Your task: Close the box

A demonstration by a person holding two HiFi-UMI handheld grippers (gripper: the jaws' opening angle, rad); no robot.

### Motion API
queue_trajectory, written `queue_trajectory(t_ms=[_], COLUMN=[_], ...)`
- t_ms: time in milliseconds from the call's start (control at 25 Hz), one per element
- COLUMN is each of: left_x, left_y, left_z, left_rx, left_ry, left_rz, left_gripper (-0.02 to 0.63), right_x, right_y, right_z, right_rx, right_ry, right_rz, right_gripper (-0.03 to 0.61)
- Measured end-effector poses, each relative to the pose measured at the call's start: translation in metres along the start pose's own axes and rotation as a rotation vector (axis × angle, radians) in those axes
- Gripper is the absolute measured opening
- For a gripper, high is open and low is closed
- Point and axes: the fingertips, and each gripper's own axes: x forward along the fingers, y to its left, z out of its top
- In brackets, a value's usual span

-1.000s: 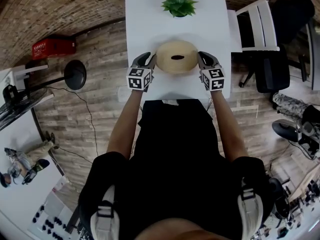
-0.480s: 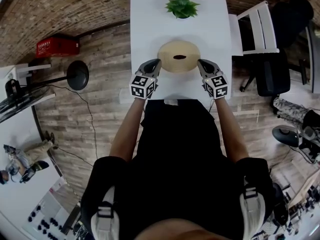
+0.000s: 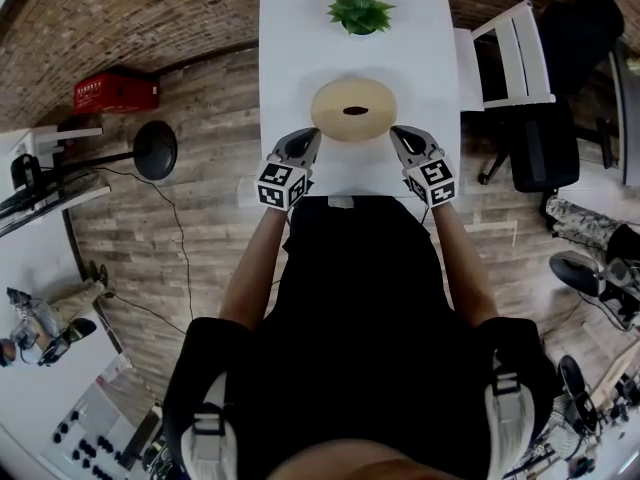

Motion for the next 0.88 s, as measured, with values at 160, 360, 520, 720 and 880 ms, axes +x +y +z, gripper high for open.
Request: queue_trajectory(t_ms=[160,360,520,720,880], left_x=[-0.006,-0.007,-0.007,-0.001,0.0], left_y=[-0.005,-0.011,-0.019,-0.029,-0.035], left_z=[-0.001,-0.003,-0.004,-0.001,0.0], left_rx=[-0.001,-0.011,-0.011,-0.005,0.002], left_ry=[-0.009,-0.019,-0.023,-0.021,-0.025], left_rz=[0.011,0.029,0.033,0.025,0.024], left_gripper=[0.026,0.026,0.025,0.025,0.025], right_x=[-0.007,-0.015,-0.019,-0.021,-0.022], right_y=[0.011,0.014,0.016,0.012,0.012], right_z=[0.006,0.006,0.009,0.005,0.002], right_rx=[-0.034,-0.07,-0.059,-0.051,-0.048], right_ry=[-0.01,-0.011,-0.017,-0.015,-0.012], right_rz=[0.025,0.045,0.059,0.071,0.079], right_gripper=[-0.003,-0.003,-0.003,-0.003,-0.003])
